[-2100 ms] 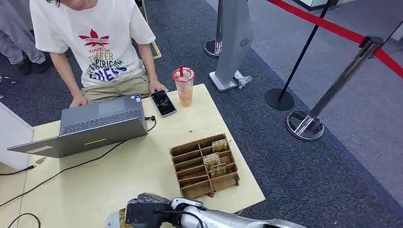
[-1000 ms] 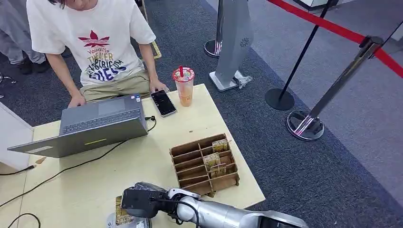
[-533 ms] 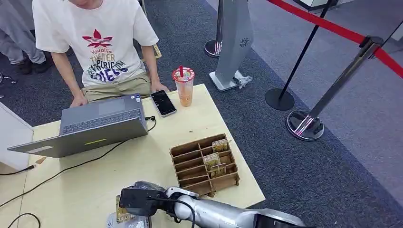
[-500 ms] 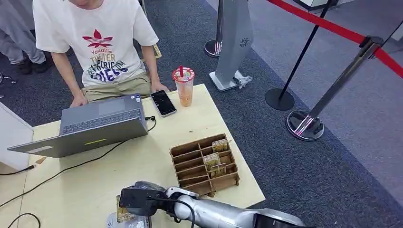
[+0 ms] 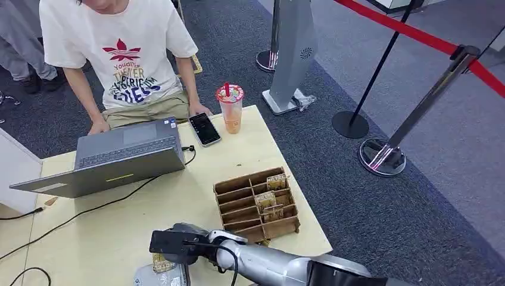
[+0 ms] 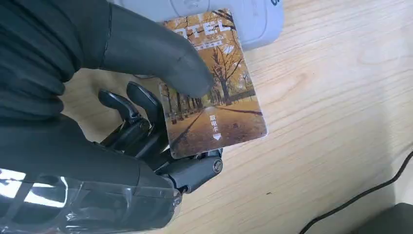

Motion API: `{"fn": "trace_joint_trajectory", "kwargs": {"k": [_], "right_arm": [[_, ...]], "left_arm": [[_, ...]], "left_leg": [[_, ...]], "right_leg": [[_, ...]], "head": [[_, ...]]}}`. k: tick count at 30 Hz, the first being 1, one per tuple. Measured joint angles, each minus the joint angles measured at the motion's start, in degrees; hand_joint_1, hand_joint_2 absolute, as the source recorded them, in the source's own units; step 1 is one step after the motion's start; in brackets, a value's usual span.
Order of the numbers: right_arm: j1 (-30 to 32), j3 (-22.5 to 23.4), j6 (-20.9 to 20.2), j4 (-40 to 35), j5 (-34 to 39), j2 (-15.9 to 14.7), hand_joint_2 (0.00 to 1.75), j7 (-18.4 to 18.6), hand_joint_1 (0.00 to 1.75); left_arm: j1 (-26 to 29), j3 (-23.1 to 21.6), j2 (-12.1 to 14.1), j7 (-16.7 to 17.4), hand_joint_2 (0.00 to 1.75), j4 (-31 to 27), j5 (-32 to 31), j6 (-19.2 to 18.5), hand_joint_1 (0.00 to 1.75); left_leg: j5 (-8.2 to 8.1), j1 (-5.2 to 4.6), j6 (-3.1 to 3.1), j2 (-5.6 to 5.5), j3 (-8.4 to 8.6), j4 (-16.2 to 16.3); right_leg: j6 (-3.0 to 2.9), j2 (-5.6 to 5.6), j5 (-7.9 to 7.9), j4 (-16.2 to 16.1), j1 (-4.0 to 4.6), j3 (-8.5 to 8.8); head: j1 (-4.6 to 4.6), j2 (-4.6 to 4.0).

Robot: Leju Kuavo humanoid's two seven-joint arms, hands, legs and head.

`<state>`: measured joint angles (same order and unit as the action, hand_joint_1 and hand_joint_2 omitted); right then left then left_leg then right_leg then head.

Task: Pass the card to the sensor for recognition and then transmit it.

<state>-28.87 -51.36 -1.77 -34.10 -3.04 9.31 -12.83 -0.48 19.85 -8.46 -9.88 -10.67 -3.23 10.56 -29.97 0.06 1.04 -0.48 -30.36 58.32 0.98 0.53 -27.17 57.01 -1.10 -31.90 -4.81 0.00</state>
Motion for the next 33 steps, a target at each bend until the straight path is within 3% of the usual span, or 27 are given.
{"fn": "trace_joint_trajectory", "kwargs": {"k": [19,33], "right_arm": [[-1.51,-0.72,-1.27,5.59,-1.2,1.66,1.75,-0.44,1.75],[-0.94,-1.51,-2.14,3.13,1.33,1.33,1.75,-2.32,1.75]], "left_arm": [[0.05,0.0,0.41,-0.37,0.0,0.0,1.27,-0.11,0.0],[0.18,0.0,0.96,-0.55,0.0,0.0,1.88,-0.61,0.0]], "left_leg": [[0.0,0.0,0.0,0.0,0.08,0.0],[0.0,0.01,0.0,0.02,0.11,0.0]], "right_leg": [[0.0,0.0,0.0,-0.01,0.0,0.07],[-0.01,0.02,0.0,0.0,0.01,0.08]], "head": [[0.0,0.0],[0.0,0.0]]}}
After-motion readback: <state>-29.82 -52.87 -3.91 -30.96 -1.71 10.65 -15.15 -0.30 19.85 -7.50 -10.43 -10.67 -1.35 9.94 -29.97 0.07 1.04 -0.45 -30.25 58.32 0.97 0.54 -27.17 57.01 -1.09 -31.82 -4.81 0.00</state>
